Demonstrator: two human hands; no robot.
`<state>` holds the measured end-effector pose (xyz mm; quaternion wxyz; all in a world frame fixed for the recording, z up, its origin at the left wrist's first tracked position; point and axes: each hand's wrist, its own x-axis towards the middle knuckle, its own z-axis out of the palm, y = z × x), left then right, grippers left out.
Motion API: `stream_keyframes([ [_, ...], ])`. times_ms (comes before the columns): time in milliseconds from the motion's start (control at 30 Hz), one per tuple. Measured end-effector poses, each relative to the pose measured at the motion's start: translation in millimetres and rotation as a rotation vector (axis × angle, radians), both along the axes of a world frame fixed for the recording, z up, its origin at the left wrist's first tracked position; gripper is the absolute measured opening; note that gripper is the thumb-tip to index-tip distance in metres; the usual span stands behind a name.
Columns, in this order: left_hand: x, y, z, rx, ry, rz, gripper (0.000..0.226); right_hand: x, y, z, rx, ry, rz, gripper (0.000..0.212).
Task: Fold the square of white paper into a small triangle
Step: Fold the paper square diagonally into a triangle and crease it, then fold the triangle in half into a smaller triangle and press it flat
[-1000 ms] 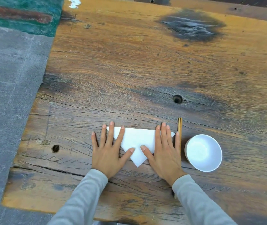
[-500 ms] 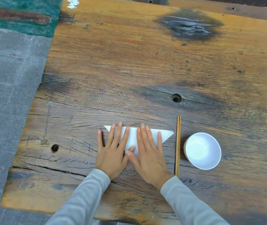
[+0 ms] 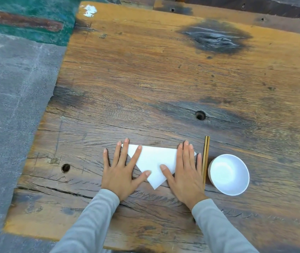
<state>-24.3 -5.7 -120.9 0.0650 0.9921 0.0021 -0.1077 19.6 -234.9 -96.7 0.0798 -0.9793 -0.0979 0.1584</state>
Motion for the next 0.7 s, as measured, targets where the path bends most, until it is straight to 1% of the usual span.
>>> stream_keyframes([
  [133,0,-3,2,-0.016,-0.009,0.017,0.093,-2,11,6,0.035,-0.003,-0.018,0.094],
  [300,2,-1,6,-0.027,0.002,-0.006,0.092,-11,51,7,0.157,-0.010,0.171,0.088],
  [367,1,-1,6,-0.028,0.006,-0.016,0.092,-13,56,3,0.153,0.016,0.187,0.088],
  [467,1,-2,5,-0.019,0.015,0.014,0.093,-9,40,-3,0.099,0.016,0.161,0.087],
  [567,0,-3,4,-0.019,0.017,0.043,0.096,-6,15,-6,0.088,0.000,0.074,0.086],
  [700,1,-6,6,-0.030,0.021,0.047,0.098,-3,-5,-7,0.061,-0.020,0.029,0.086],
])
